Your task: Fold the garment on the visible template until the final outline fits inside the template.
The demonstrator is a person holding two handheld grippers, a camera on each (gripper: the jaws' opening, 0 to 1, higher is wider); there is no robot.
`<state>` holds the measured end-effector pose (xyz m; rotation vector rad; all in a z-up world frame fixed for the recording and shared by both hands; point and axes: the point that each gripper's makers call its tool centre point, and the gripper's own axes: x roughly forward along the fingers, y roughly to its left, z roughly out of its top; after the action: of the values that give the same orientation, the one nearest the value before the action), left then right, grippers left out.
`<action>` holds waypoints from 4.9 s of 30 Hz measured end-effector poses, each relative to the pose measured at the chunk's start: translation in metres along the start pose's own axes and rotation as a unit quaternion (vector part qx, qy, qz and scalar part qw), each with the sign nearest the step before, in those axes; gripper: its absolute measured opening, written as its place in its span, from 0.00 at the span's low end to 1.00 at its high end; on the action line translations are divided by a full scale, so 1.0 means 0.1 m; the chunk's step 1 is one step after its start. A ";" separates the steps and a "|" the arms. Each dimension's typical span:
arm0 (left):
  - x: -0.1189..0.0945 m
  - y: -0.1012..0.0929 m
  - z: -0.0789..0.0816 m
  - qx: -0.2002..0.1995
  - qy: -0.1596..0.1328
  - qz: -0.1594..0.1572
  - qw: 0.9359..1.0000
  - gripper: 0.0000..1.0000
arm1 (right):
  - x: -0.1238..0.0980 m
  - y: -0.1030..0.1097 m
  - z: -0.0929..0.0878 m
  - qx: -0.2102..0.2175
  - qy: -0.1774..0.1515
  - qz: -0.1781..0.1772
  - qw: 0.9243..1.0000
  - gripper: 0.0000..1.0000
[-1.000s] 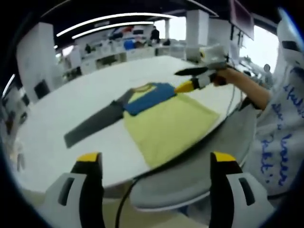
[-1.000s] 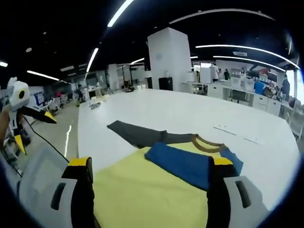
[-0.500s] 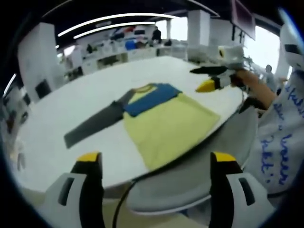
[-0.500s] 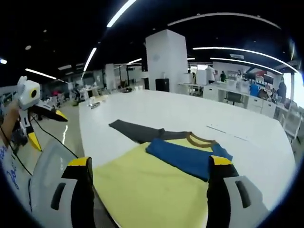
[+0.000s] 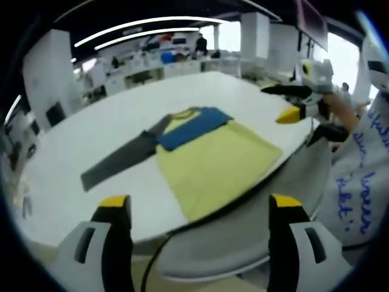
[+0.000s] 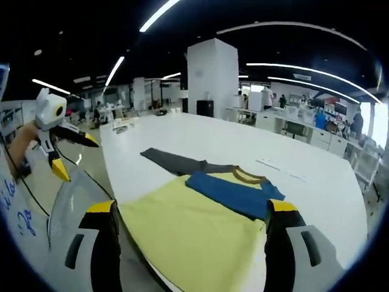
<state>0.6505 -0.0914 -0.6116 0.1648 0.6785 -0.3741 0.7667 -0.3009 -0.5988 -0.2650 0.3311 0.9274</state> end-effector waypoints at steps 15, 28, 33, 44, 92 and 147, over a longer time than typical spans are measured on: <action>0.06 -0.03 0.02 0.003 -0.006 0.019 1.000 0.92 | -0.35 0.04 -0.25 0.038 0.006 0.002 0.999 1.00; 0.07 0.00 0.10 0.045 -0.003 -0.024 0.999 0.96 | -0.66 0.07 -0.26 0.069 0.000 -0.030 0.997 1.00; -0.09 -0.07 0.18 0.075 -0.027 -0.059 0.995 1.00 | -0.80 0.11 -0.22 0.077 -0.012 -0.057 0.995 1.00; -0.33 -0.03 0.28 0.094 -0.053 -0.130 0.986 1.00 | -0.84 0.22 -0.24 0.091 0.010 -0.073 0.993 1.00; -0.27 0.63 0.44 0.024 -0.098 -0.034 0.994 1.00 | -0.77 0.02 0.19 0.056 -0.045 -0.061 0.996 1.00; 0.28 1.94 0.18 0.013 -0.007 0.039 0.999 0.82 | -0.60 0.05 -0.34 0.078 0.077 -0.054 0.993 1.00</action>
<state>0.7564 0.0750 -0.6099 0.2125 0.6509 -0.3092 0.7240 -0.3546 -0.6072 -0.2091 0.5241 0.7721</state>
